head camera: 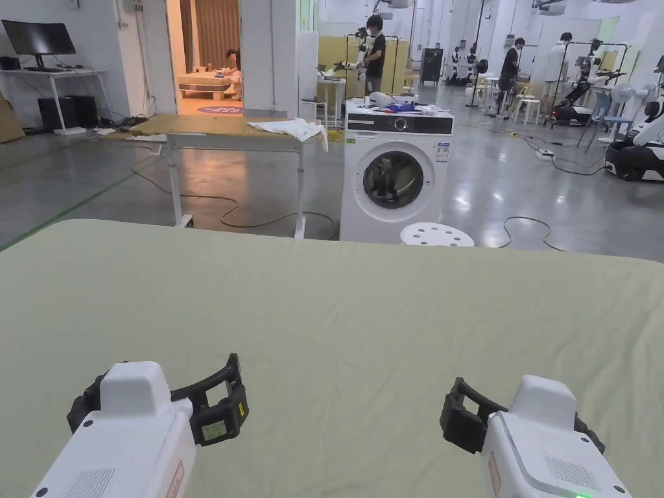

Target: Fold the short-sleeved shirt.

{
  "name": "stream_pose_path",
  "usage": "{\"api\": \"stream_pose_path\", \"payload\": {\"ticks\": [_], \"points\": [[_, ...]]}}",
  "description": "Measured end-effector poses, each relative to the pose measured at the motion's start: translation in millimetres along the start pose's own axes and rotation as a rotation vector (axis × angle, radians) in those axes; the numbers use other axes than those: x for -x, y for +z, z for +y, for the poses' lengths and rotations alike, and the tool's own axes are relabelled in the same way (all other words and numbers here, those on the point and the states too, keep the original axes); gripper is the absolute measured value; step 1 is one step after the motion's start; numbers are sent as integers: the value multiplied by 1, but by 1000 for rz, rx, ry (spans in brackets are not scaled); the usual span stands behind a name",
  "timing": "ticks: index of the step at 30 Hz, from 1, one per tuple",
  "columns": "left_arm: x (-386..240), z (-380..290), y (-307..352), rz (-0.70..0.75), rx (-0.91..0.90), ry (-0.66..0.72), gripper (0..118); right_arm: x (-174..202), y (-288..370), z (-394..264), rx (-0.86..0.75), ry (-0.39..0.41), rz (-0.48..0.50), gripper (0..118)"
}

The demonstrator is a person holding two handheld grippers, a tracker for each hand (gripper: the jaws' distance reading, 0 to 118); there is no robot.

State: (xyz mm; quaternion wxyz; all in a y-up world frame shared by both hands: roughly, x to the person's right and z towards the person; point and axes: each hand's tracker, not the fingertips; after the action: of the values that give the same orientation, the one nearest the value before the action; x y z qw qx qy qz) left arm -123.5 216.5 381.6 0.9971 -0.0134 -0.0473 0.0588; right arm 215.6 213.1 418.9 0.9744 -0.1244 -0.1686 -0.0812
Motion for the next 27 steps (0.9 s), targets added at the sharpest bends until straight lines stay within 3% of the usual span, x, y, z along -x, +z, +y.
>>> {"api": "stream_pose_path", "payload": {"ticks": [4, 13, 27], "points": [[3, 0, -1, -5, -37, 31, 115, -7, 1, 8, 47, -115, 31, 102], [3, 1, -7, 7, 12, -4, 115, -1, -1, 16, 59, -50, -31, 103], [-2, 6, -7, 4, 19, -113, 115, 1, -9, 17, 82, 24, -40, 104]]}}
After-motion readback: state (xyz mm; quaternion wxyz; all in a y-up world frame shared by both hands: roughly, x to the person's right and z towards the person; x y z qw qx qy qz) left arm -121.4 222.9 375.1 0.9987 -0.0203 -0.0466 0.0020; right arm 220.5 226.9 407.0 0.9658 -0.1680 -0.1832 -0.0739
